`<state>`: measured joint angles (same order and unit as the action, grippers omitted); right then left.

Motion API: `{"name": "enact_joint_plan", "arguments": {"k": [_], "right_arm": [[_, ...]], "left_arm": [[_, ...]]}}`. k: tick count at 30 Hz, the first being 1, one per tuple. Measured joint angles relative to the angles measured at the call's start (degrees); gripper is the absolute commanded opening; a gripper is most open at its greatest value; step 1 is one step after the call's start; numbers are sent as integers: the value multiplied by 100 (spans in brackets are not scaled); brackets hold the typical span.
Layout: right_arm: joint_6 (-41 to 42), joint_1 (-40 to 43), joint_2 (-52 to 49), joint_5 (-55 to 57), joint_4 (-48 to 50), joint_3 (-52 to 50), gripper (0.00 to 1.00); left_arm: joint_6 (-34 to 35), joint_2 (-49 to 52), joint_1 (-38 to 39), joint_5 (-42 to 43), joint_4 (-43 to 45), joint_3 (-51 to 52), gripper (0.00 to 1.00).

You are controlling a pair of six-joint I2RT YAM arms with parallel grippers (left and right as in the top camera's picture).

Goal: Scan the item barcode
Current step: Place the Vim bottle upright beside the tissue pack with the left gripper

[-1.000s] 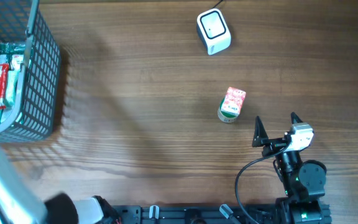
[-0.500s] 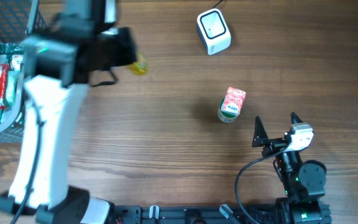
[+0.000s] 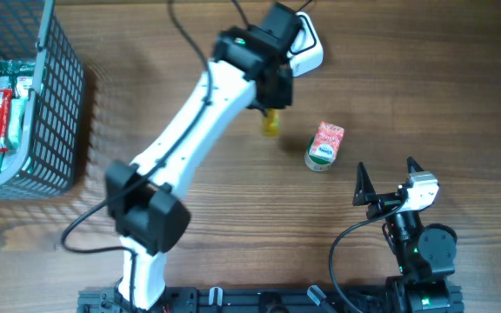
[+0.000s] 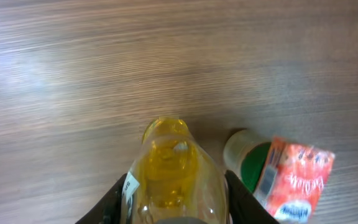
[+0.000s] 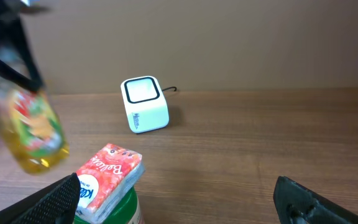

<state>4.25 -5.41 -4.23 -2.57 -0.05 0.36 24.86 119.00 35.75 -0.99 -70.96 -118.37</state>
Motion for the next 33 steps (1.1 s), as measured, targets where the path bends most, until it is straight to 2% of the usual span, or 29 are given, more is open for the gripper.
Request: {"name": "enact_joint_plan", "arguments": {"k": [6,18,19,20,27,33], "right_arm": [[-2,0,0,0,0,0,100],[-2,0,0,0,0,0,100],[-2,0,0,0,0,0,100],[0,0,0,0,0,0,100],[-2,0,0,0,0,0,100],[-2,0,0,0,0,0,100]], "left_arm": [[186,251,389,-258,597,428,31],[337,251,385,-389,1261,1126,37],[337,251,385,-389,1268,1130,42],[337,251,385,-387,1274,1130,55],[420,251,396,-275,1272,1204,100],[407,184,385,-214,1346,1204,100]]}}
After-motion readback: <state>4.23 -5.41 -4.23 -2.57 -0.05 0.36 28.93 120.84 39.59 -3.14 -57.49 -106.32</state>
